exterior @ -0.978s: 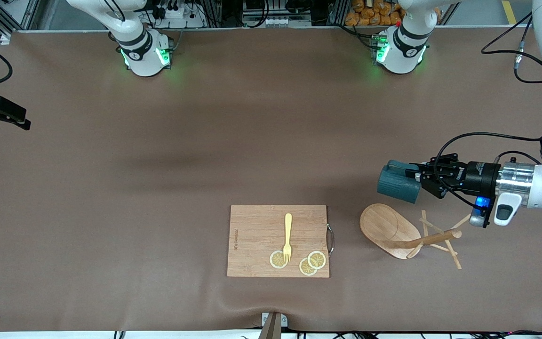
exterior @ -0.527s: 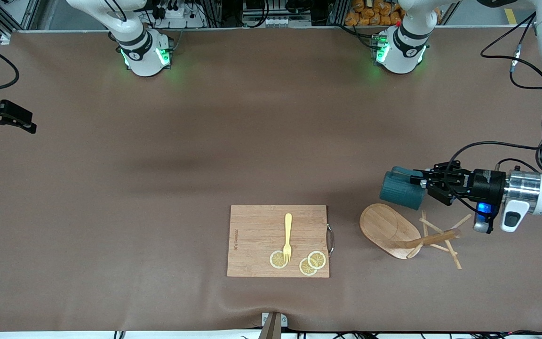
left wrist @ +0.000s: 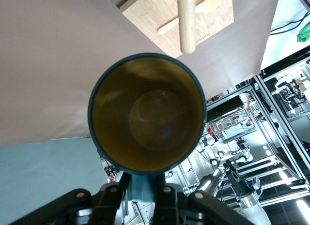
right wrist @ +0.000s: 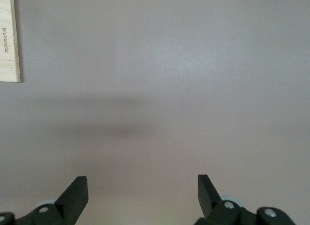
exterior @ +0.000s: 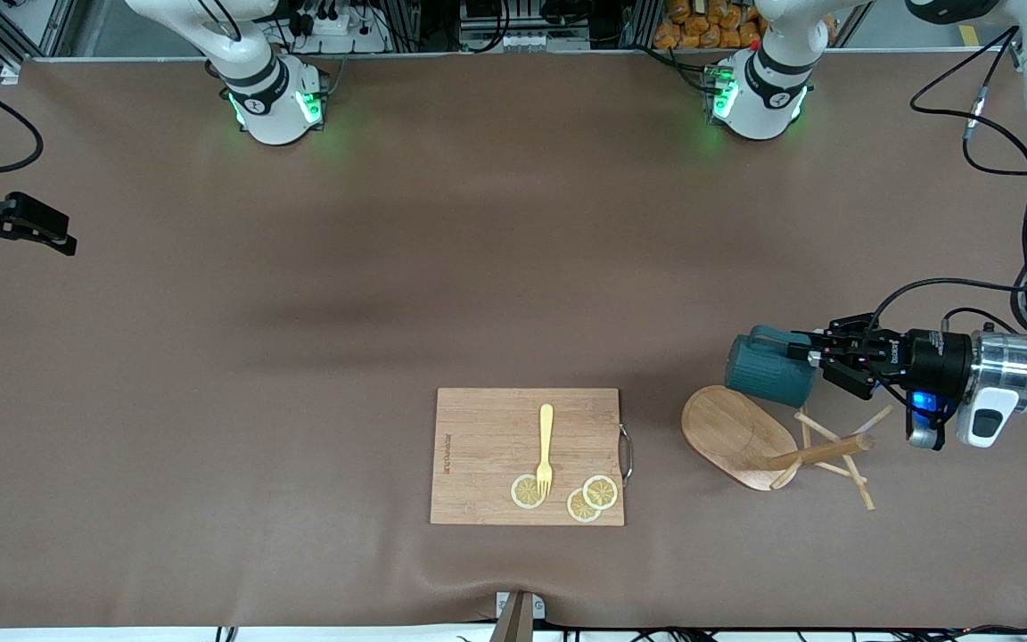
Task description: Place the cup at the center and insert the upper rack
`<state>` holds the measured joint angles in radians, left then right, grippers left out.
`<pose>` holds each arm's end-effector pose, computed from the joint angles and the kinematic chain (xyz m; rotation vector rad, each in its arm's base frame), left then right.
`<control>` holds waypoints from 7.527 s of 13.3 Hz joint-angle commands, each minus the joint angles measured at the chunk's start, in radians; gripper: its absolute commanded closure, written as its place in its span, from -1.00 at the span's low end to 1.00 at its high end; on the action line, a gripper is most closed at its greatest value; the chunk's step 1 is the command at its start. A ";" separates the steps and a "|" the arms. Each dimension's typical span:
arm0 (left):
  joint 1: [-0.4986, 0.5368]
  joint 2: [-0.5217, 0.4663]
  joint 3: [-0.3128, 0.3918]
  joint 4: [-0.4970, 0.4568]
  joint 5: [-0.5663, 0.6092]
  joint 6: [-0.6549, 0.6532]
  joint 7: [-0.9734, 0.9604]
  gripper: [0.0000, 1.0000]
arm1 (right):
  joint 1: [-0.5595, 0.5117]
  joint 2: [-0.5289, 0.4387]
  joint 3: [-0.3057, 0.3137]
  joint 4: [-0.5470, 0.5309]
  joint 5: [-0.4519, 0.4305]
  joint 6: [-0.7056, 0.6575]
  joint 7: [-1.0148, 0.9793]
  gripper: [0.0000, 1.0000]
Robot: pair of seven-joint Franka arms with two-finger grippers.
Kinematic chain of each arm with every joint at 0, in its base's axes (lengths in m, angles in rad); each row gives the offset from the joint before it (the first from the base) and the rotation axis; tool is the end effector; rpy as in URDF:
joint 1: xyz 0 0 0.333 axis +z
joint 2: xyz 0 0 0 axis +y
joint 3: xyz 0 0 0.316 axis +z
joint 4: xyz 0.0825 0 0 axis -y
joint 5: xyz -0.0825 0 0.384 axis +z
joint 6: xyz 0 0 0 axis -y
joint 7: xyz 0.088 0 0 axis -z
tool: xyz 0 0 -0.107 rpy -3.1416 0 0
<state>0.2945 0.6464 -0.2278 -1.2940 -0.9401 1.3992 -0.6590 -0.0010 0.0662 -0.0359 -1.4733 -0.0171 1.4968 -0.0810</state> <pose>0.6871 -0.0120 0.4040 1.8931 0.8377 -0.9098 0.5674 -0.0221 0.6267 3.1232 0.0675 -0.0683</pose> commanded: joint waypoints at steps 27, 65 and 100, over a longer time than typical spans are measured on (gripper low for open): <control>0.041 0.110 -0.001 0.030 -0.146 0.044 0.200 1.00 | -0.016 0.021 -0.098 -0.004 0.125 -0.055 0.127 -1.00; 0.133 0.237 -0.001 0.025 -0.296 -0.037 0.406 1.00 | 0.015 0.021 -0.094 0.005 0.023 -0.033 0.112 -1.00; 0.137 -0.470 -0.232 -0.011 0.571 -0.121 0.327 -1.00 | 0.006 0.020 -0.098 0.025 0.083 -0.033 0.112 -1.00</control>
<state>0.4351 0.2597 -0.4452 -1.2434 -0.4687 1.2736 -0.4264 0.0127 0.0880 -0.1358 -1.4585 0.0658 1.4681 0.0309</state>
